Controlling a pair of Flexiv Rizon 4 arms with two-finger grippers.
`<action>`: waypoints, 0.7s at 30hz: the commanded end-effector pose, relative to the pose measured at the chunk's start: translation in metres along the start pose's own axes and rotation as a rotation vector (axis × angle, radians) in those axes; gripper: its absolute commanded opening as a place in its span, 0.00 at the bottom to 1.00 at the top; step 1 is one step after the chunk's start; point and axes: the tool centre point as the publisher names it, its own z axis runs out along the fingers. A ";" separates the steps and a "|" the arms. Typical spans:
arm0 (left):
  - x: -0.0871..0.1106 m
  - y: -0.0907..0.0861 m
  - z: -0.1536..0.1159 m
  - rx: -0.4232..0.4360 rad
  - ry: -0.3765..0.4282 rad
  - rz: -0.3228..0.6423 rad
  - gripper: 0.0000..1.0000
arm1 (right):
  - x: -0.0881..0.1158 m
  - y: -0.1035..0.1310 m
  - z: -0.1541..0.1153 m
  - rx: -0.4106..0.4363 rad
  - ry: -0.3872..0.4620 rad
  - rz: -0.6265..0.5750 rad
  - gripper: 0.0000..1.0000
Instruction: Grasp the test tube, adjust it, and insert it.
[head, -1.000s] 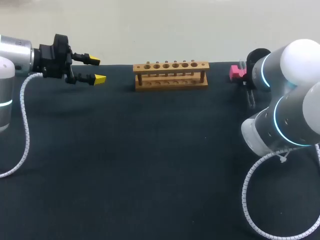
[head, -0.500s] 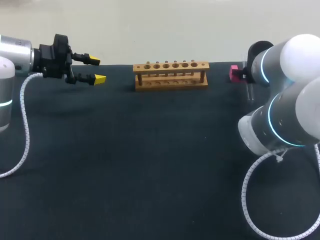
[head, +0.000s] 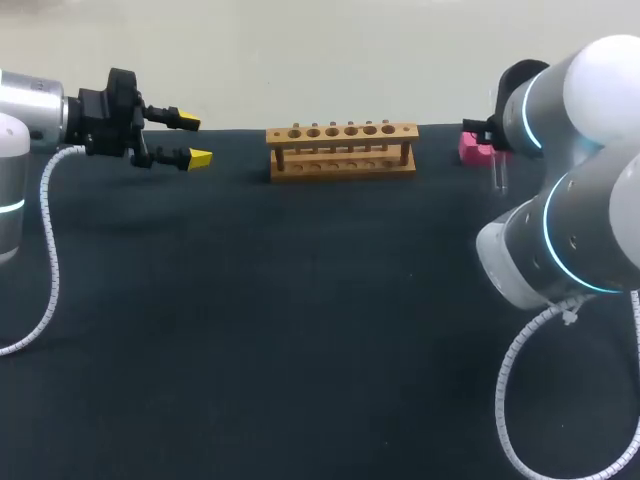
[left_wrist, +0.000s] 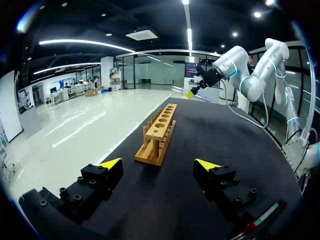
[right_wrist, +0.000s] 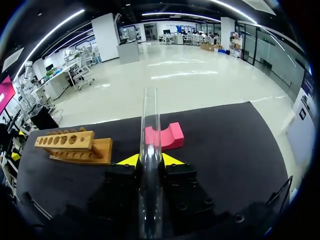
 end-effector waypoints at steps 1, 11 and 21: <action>0.001 -0.002 -0.001 -0.004 -0.004 0.003 1.00 | 0.004 0.010 -0.029 0.018 -0.014 0.001 0.00; 0.001 -0.002 -0.001 -0.004 -0.004 0.003 1.00 | 0.005 0.011 -0.035 0.012 -0.018 0.015 0.00; 0.001 -0.002 -0.001 -0.004 -0.004 0.003 1.00 | 0.005 0.011 -0.035 0.012 -0.018 0.015 0.00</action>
